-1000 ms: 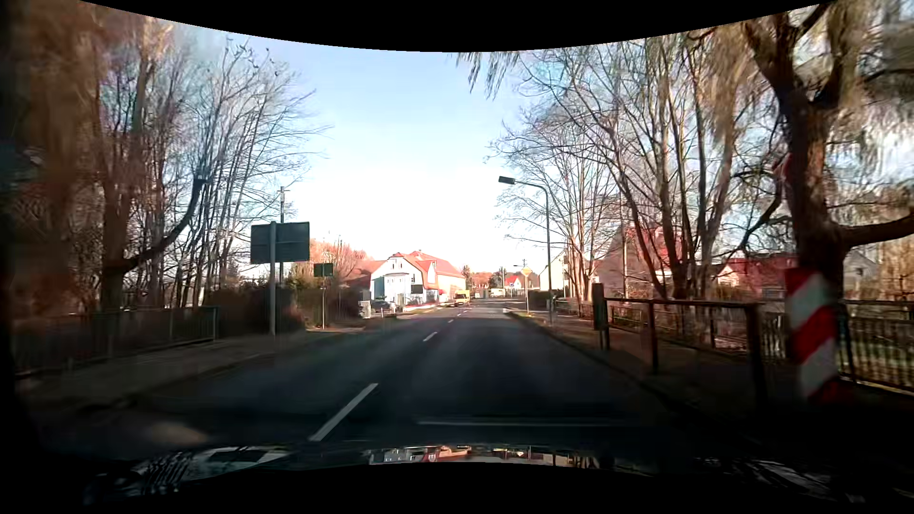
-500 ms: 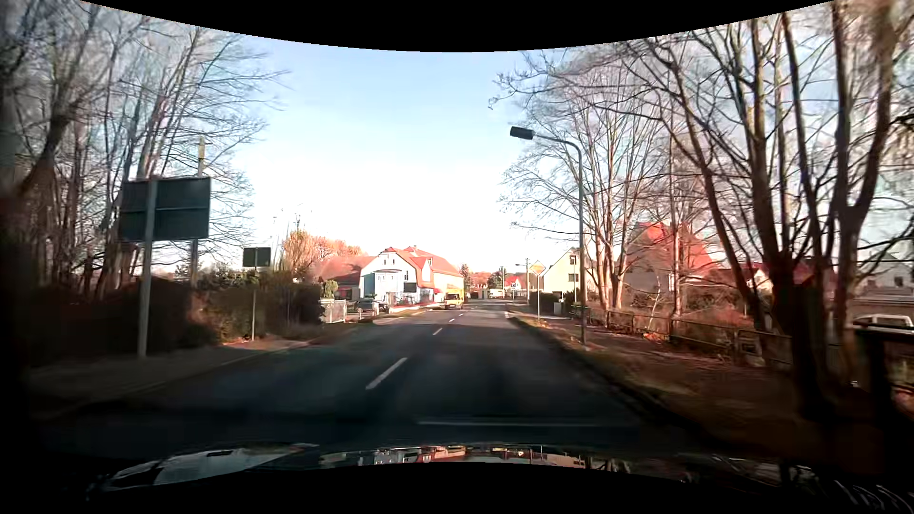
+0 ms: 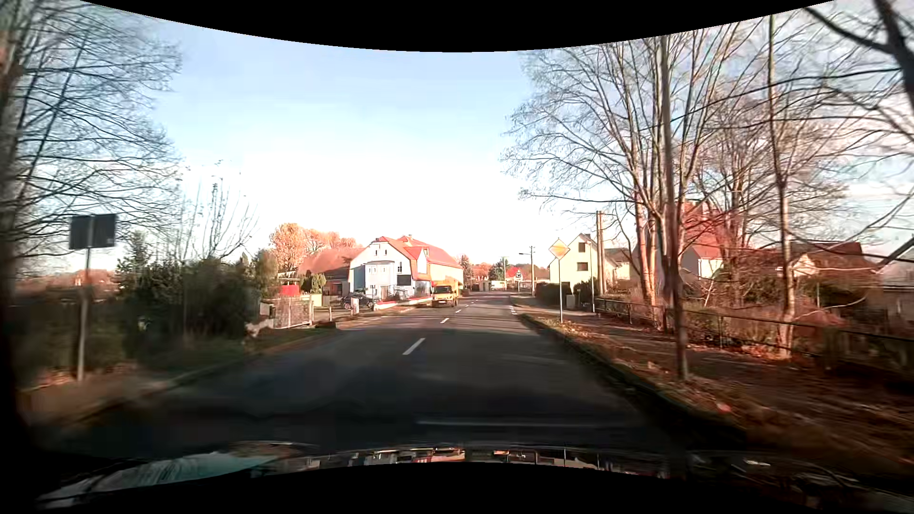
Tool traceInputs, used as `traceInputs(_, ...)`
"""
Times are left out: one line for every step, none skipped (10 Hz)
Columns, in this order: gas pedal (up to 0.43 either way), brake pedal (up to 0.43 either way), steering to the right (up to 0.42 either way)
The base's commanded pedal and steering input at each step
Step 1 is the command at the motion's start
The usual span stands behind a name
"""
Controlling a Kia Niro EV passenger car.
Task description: Follow the waypoints while adhering to traffic rules and regulations
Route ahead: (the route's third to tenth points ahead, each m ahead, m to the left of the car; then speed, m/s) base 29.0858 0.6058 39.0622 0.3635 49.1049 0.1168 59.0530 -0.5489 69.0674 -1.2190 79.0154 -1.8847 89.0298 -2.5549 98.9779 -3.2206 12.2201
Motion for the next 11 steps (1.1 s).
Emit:
traceInputs(0.118, 0.000, 0.000)
traceInputs(0.118, 0.000, 0.001)
traceInputs(0.118, 0.000, 0.001)
traceInputs(0.118, 0.000, 0.001)
traceInputs(0.118, 0.000, 0.001)
traceInputs(0.118, 0.000, 0.001)
traceInputs(0.118, 0.000, 0.001)
traceInputs(0.118, 0.000, 0.001)
traceInputs(0.118, 0.000, 0.001)
traceInputs(0.118, 0.000, 0.001)
traceInputs(0.118, 0.000, 0.001)
